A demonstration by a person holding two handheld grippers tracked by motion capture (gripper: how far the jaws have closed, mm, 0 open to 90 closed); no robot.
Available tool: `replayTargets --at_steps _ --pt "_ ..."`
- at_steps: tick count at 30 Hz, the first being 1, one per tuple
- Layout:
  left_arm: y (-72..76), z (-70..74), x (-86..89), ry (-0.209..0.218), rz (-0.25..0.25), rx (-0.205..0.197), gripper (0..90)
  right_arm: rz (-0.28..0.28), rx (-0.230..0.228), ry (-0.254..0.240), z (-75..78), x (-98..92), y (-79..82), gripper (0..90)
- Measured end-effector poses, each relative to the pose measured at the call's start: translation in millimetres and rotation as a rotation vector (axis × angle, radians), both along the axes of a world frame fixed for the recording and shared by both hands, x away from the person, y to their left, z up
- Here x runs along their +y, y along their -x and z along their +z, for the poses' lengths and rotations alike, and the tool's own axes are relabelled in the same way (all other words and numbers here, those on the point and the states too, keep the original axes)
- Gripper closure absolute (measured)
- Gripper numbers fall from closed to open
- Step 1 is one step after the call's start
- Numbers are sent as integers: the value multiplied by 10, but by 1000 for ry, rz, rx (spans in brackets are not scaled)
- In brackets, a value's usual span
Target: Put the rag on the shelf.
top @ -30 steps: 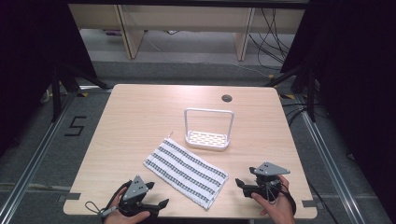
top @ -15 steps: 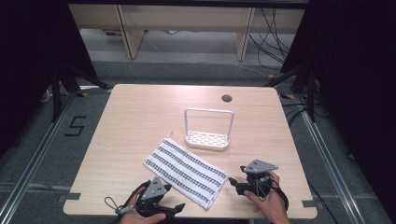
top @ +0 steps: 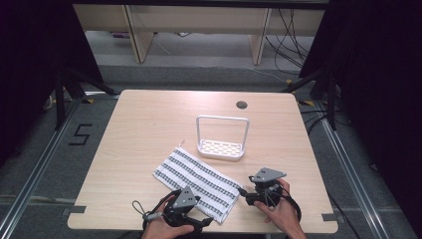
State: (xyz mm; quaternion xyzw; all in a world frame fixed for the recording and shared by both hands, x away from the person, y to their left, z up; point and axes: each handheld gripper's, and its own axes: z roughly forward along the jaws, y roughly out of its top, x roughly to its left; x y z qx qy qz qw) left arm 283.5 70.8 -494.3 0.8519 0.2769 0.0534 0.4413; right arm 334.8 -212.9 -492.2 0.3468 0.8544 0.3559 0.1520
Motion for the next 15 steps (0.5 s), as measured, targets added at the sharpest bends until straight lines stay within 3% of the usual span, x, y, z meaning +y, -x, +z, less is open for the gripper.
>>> replayTargets --at_steps 4,8,10,11,12,15 --pt "6 -23 -69 -2 -10 8 237 1 7 17 2 53 -10 428" --pt "29 -39 -180 -47 -81 -23 309 6 13 34 -12 66 -35 444" --pt "37 -51 -243 -51 -93 -22 347 -3 22 40 -18 69 -43 452" --pt "23 -51 -258 -85 -113 -43 365 -3 17 41 -22 71 -51 458" --pt "31 -61 -290 -74 -115 -46 378 -1 23 44 -21 73 -57 464" --pt "15 -68 -328 -104 -148 -55 412 9 16 51 -35 85 -82 469"
